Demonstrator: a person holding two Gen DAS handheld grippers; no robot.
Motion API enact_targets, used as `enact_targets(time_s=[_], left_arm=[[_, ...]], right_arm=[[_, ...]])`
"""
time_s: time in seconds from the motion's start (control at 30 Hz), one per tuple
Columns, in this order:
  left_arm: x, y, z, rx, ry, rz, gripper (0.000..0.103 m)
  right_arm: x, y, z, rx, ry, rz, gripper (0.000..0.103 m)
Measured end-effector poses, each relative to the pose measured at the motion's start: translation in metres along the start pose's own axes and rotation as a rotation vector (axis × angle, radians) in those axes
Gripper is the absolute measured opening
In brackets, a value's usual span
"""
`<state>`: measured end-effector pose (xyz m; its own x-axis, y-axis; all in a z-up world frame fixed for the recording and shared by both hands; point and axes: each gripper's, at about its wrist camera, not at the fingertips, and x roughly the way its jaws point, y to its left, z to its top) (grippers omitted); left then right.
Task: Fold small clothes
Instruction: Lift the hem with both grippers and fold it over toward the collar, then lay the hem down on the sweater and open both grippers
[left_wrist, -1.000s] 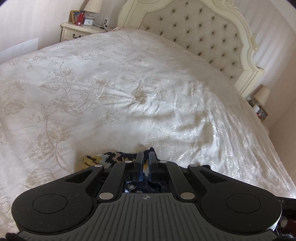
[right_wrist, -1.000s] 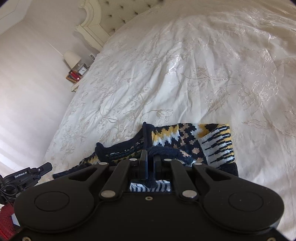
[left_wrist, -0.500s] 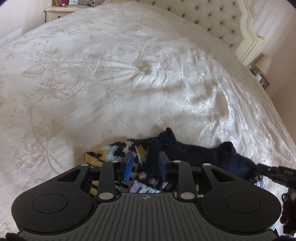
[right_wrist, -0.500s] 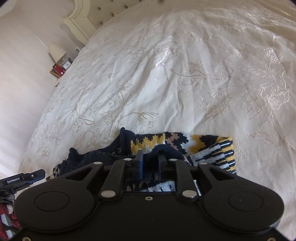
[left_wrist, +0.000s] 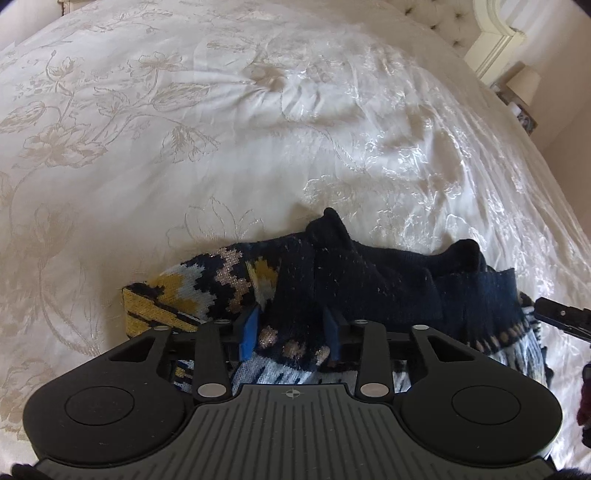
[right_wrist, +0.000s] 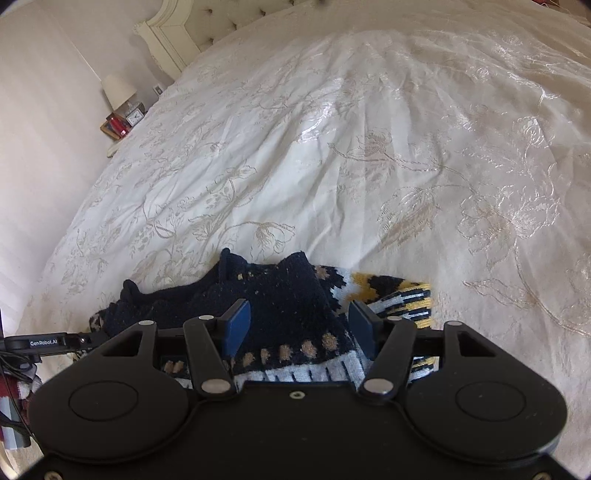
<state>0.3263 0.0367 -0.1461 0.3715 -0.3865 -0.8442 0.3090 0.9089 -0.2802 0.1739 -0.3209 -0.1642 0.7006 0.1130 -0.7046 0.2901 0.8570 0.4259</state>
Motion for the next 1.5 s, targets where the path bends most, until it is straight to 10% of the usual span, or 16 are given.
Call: enact_targets(time_s=[0.03,0.3,0.4,0.43,0.8,0.93,1.07,1.27,1.5], left_arm=[[-0.001,-0.002,-0.001,0.019,-0.007,0.024,0.008],[-0.019,-0.013,-0.010,0.066,-0.088,0.070,0.006],[-0.024,-0.017,-0.011,0.081,-0.112,0.080,0.006],[-0.027,-0.018,-0.011,0.084,-0.121,0.085,0.006],[-0.008,0.016,-0.002,0.027,-0.074,0.241,0.000],[-0.012,0.028,-0.003,-0.042,-0.064,0.203,0.012],[-0.023,0.024,-0.009,-0.026,-0.042,0.147,0.048],[-0.047,0.007,-0.025,-0.027,-0.046,0.181,0.081],[-0.073,-0.014,-0.049,-0.009,-0.028,0.242,0.093]], right_arm=[[0.003,0.000,0.000,-0.004,0.007,-0.004,0.065],[0.024,0.008,0.003,-0.111,0.059,-0.012,0.060],[0.032,0.017,0.003,-0.184,0.097,-0.054,0.035],[0.032,0.020,0.003,-0.204,0.100,-0.065,0.013],[0.048,0.019,0.009,-0.236,0.107,-0.137,0.010],[0.048,0.017,0.010,-0.204,0.094,-0.138,0.023],[0.034,0.012,0.012,-0.149,0.052,-0.106,0.086],[0.003,0.019,0.004,-0.103,0.005,-0.095,0.098],[-0.029,0.034,-0.022,-0.084,0.006,-0.091,0.102]])
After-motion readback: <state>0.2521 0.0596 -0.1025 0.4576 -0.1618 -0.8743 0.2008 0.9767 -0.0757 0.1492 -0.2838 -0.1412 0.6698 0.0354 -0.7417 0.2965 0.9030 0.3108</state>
